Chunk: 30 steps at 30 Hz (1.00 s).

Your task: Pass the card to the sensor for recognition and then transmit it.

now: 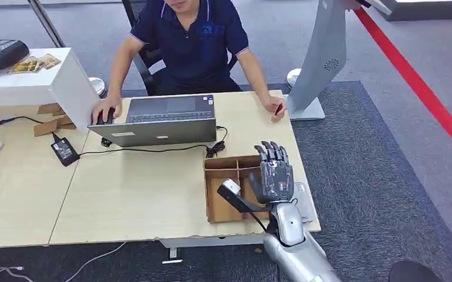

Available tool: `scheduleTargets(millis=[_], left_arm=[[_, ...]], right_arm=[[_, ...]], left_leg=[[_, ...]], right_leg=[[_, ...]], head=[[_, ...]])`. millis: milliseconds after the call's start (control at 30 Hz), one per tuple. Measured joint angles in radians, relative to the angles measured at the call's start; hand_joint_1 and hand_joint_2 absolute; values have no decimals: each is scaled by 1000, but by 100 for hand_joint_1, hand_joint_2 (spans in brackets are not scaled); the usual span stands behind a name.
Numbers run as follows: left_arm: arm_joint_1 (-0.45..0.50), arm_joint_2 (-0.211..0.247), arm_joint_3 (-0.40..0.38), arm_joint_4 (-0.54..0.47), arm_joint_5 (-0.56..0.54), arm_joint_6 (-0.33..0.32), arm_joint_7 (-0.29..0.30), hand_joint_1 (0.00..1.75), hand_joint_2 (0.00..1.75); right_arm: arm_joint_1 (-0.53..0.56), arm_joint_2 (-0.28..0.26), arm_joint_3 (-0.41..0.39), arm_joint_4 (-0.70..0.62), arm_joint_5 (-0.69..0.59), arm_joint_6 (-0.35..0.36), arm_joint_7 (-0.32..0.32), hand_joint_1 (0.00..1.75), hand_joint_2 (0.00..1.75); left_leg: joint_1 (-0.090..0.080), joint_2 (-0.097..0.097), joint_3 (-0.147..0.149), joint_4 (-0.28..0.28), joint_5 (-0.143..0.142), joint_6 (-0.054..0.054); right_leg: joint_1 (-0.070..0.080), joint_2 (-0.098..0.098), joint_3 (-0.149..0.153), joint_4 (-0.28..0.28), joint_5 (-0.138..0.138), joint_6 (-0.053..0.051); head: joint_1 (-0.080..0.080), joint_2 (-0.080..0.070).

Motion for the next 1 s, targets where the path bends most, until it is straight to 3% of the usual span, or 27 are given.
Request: scheduleTargets(millis=[433,733,1000], left_arm=[[0,0,-1,0,0,0,0,0,0],[0,0,-1,0,0,1,0,0,0],[0,0,-1,0,0,2,0,0,0]], right_arm=[[0,0,0,5,0,0,0,52,175],[0,0,0,11,-2,0,0,68,175],[0,0,0,13,-3,0,0,65,175]], left_leg=[[0,0,0,0,0,0],[0,0,0,0,0,0],[0,0,0,0,0,0]], right_leg=[[0,0,0,0,0,0],[0,0,0,0,0,0],[0,0,0,0,0,0]], head=[[0,0],[0,0],[0,0]])
